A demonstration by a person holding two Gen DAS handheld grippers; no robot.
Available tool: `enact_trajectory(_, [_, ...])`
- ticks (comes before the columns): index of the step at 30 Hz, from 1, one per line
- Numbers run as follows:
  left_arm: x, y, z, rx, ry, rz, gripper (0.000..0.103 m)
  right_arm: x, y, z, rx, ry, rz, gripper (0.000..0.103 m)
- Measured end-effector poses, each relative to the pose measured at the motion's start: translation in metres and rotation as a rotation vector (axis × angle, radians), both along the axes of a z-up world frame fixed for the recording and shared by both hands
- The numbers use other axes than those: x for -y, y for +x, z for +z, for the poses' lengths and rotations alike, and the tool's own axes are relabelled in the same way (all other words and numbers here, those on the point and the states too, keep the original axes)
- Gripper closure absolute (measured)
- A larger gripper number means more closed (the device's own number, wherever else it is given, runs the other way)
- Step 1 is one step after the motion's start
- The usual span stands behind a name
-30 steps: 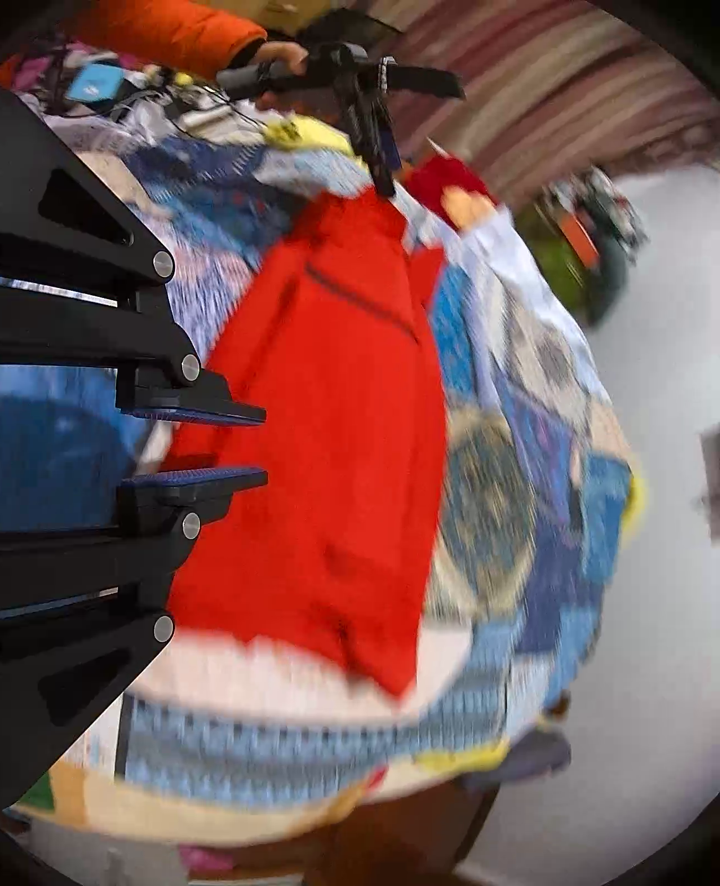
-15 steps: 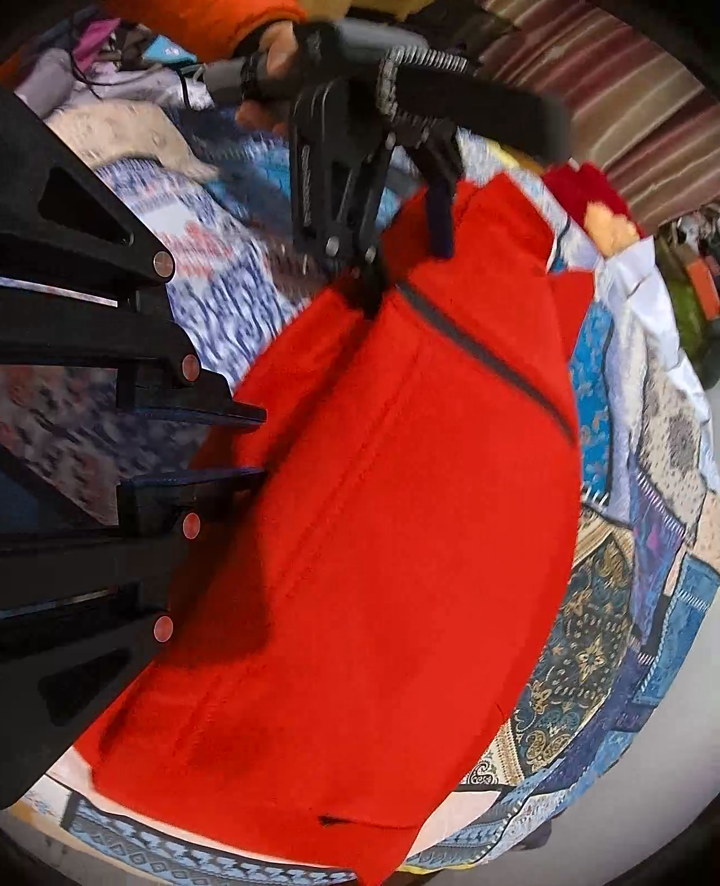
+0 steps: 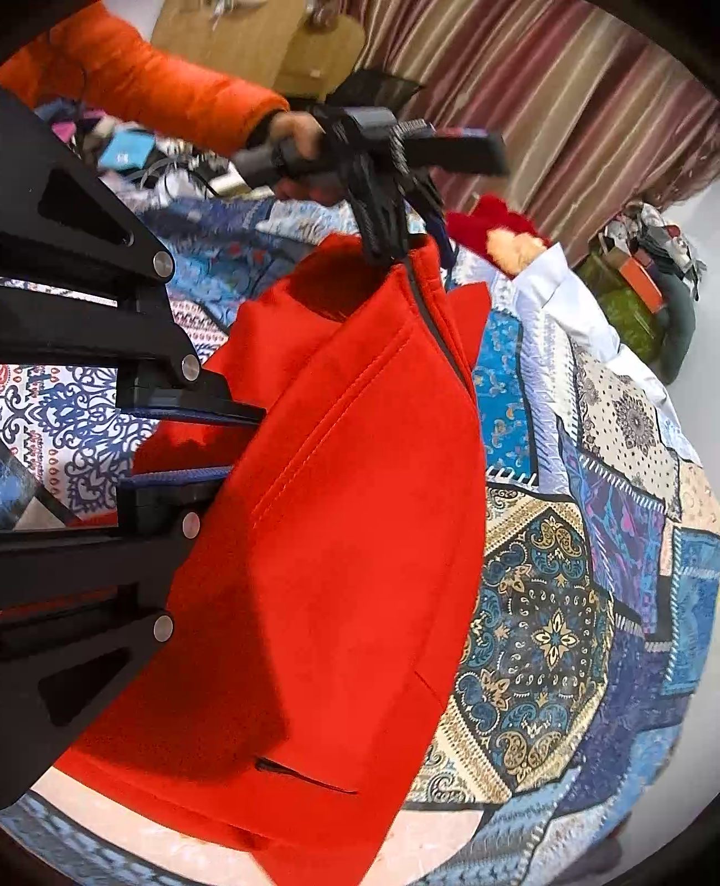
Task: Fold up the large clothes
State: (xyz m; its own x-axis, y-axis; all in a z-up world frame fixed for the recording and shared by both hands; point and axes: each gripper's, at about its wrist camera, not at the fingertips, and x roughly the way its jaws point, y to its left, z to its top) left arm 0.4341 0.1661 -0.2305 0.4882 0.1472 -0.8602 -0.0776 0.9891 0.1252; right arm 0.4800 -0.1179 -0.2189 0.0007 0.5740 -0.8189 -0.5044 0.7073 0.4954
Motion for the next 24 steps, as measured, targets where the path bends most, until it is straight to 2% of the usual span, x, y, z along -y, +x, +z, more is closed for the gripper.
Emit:
enact_trajectory(4, [-0.011, 0.038, -0.006, -0.033, -0.054, 0.049, 0.019, 0.014, 0.029, 0.005, -0.054, 0.056, -0.032, 0.093])
enact_trajectory(5, [-0.014, 0.044, -0.007, -0.037, -0.054, 0.064, 0.019, 0.019, 0.038, 0.007, -0.038, 0.047, -0.061, 0.093])
enact_trajectory(7, [-0.021, 0.057, -0.002, -0.02, -0.033, 0.106, 0.019, 0.029, 0.051, 0.01, 0.023, -0.002, -0.12, 0.093])
enact_trajectory(10, [-0.033, 0.061, 0.012, 0.032, 0.013, 0.173, 0.019, 0.044, 0.066, 0.021, 0.214, -0.201, -0.284, 0.093])
enact_trajectory(11, [-0.038, 0.059, 0.022, 0.062, 0.033, 0.195, 0.019, 0.047, 0.066, 0.027, 0.268, -0.233, -0.31, 0.093])
enact_trajectory(12, [-0.04, 0.056, 0.029, 0.08, 0.051, 0.202, 0.019, 0.052, 0.064, 0.035, 0.331, -0.249, -0.337, 0.093])
enact_trajectory(14, [-0.043, 0.047, 0.046, 0.127, 0.11, 0.202, 0.019, 0.057, 0.056, 0.048, 0.376, -0.229, -0.367, 0.093])
enact_trajectory(16, [-0.046, 0.039, 0.058, 0.152, 0.12, 0.204, 0.019, 0.057, 0.043, 0.063, 0.4, -0.158, -0.356, 0.093])
enact_trajectory(19, [-0.048, 0.021, 0.069, 0.154, 0.026, 0.172, 0.019, 0.04, 0.02, 0.073, 0.392, -0.082, -0.261, 0.093])
enact_trajectory(24, [-0.019, -0.008, 0.048, 0.101, -0.049, 0.063, 0.014, -0.007, -0.013, 0.048, 0.297, -0.038, -0.049, 0.093])
